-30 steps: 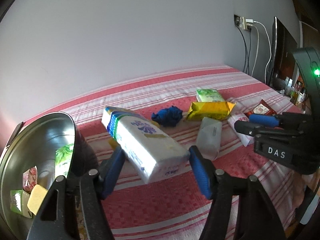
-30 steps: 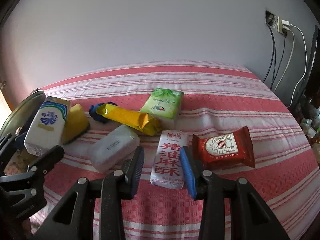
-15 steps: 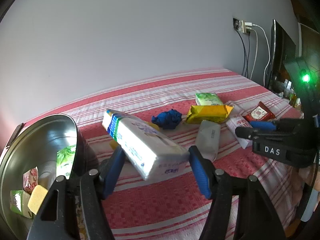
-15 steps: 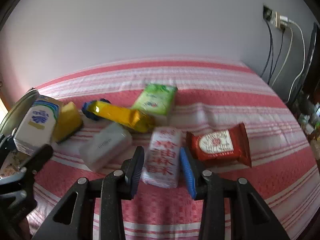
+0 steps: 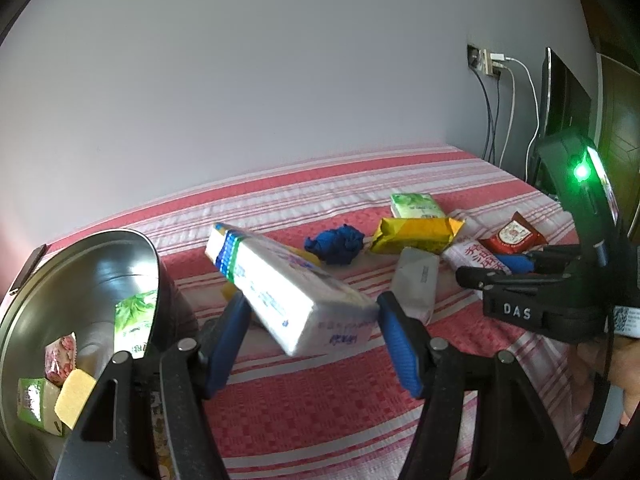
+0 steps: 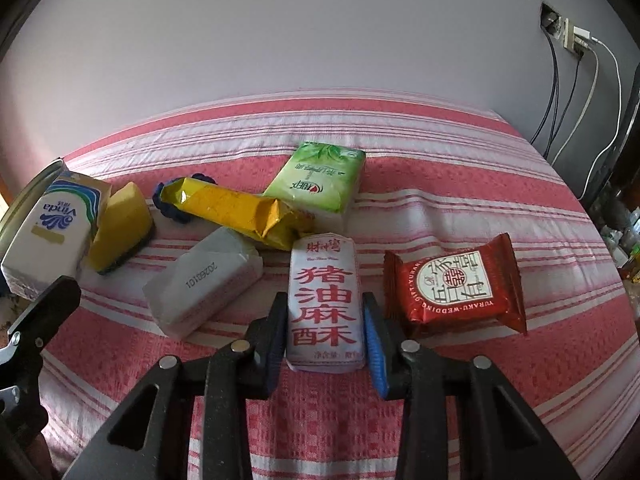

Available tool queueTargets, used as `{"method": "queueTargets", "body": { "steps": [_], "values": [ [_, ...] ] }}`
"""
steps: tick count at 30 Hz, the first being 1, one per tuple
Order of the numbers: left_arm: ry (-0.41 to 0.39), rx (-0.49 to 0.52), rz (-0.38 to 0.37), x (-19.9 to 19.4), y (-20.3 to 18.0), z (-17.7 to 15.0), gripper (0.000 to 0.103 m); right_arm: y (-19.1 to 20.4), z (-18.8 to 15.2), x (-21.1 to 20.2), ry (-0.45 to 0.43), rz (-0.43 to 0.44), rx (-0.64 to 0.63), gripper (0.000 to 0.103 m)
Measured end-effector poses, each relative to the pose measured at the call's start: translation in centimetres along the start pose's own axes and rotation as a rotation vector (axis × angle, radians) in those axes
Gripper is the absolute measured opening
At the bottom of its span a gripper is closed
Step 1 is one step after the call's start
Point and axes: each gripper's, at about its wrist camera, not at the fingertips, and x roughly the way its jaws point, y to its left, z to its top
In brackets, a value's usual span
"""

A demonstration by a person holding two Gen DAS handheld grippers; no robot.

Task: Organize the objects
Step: 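Close the left gripper on the Vinda tissue pack and lift it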

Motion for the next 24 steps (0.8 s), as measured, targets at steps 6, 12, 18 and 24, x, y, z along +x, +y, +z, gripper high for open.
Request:
{"method": "queueTargets", "body": {
  "steps": [6,12,18,24],
  "values": [
    [-0.011,-0.002,0.000,-0.2,0.1,0.0,0.065,-0.2,0.2,-1.0,-0.065,-0.012,0.006,0.037],
    [-0.025,-0.012,-0.015,-0.5,0.4,-0.1,0.064,-0.9,0.4,-1.8,-0.136,0.003,0.019,0.037],
    [-0.054,-0.013,-0.027,-1.1,0.6,-0.2,0.062,-0.6,0.2,-3.0,-0.198,-0.027,0.005,0.037],
    [-0.066,-0.015,-0.039,-1.3,0.8,-0.3,0.060,-0.6,0.3,-2.9,-0.213,-0.033,-0.003,0.037]
  ]
}}
